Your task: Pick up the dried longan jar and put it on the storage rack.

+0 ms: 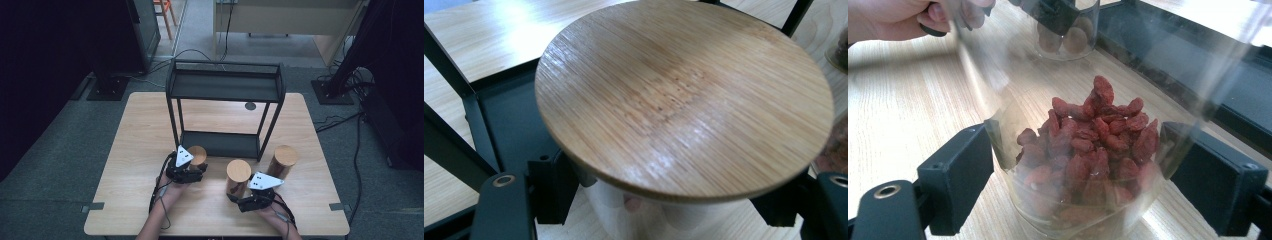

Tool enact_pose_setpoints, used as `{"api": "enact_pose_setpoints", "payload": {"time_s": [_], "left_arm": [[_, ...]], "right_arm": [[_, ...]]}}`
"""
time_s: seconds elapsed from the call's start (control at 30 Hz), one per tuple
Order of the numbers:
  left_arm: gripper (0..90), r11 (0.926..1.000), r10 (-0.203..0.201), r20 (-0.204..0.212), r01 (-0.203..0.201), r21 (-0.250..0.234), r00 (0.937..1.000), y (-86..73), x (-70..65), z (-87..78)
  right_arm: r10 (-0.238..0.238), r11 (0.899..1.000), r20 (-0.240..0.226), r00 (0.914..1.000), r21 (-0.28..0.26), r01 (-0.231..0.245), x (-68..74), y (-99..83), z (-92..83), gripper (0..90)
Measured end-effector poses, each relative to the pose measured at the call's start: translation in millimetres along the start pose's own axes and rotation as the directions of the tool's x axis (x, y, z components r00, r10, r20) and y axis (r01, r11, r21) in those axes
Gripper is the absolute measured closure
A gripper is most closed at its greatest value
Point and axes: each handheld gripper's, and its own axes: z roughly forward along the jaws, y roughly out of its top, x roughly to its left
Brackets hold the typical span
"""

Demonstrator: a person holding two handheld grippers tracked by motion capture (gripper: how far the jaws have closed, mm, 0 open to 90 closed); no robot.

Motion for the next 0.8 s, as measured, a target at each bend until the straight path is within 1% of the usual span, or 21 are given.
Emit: {"api": "enact_pose_setpoints", "payload": {"time_s": [0.33,0.43,0.53,0.63,0.7,0.8], "left_arm": [[26.3,1.0,0.008,-0.015,-0.008,0.003,0.9999,5.9,1.9,2.6],[26.3,1.0,-0.007,-0.008,0.007,0.0,0.9999,7.0,3.6,3.6],[26.3,1.0,-0.005,-0.02,0.005,0.003,0.9998,8.8,5.0,4.3],[26.3,1.0,-0.008,-0.029,0.008,0.003,0.9996,10.2,6.0,4.9],[26.3,1.0,-0.003,-0.035,0.003,0.005,0.9994,11.1,6.4,5.4],[26.3,1.0,-0.01,-0.032,0.01,0.0,0.9994,11.6,8.3,6.4]], "right_arm": [[-0.003,1.0,-0.004,1.0,-0.002,0.003,0.2,-0.1,-0.2,13.3],[-0.004,1.0,-0.006,1.0,0.0,0.004,0.5,0.0,-0.1,13.3],[0.004,1.0,-0.007,1.0,-0.001,-0.004,-0.5,0.0,-0.2,13.2],[0.004,1.0,-0.007,1.0,-0.001,-0.004,-0.4,0.0,-0.1,13.3],[0.004,1.0,-0.007,1.0,0.0,-0.004,-0.4,0.0,-0.1,13.3],[0.008,1.0,-0.005,1.0,0.001,-0.008,-0.8,0.0,0.0,13.3]]}}
